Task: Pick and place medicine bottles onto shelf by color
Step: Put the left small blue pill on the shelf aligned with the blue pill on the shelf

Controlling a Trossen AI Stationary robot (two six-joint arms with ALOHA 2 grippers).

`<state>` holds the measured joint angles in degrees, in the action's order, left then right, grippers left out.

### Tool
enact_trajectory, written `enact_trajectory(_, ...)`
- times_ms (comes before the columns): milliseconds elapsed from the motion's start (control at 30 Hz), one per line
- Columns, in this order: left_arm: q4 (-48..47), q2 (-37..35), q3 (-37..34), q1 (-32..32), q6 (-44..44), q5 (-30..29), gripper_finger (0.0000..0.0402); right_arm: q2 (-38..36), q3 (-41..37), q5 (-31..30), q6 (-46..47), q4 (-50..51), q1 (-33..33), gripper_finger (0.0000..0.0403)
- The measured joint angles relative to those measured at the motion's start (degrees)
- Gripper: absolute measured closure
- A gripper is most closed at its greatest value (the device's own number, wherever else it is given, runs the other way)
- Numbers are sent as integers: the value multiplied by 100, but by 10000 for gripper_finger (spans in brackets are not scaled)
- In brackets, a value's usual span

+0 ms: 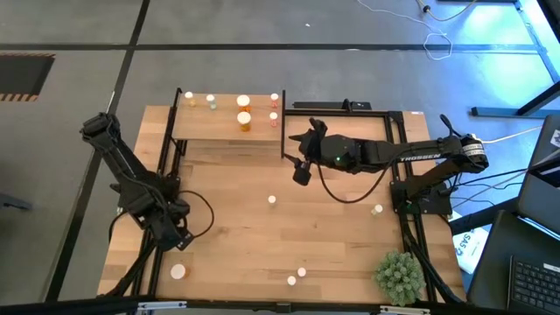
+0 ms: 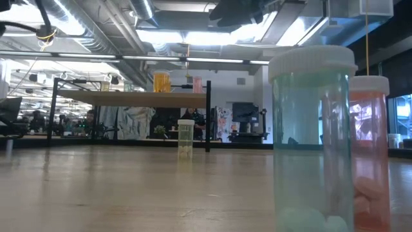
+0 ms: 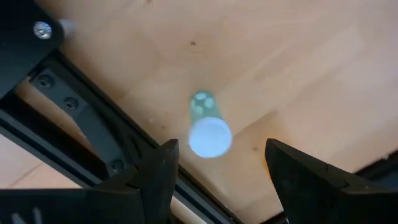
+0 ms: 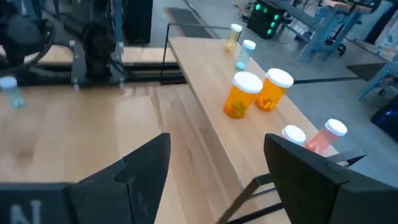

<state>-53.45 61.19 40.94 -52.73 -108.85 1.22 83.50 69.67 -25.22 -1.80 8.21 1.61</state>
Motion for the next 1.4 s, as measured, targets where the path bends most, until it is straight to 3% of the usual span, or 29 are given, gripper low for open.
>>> enact_trajectory(333, 221, 0, -355, 2, -28, -3, 168, 0, 0, 720, -101, 92, 0, 142)
enact_trajectory(633, 804, 0, -714, 2, -12, -22, 168, 0, 0, 735, 12, 90, 0, 142)
enact_trajectory(1400, 885, 0, -724, 2, -8, 257, 168, 0, -2, 731, -18, 87, 0, 142)
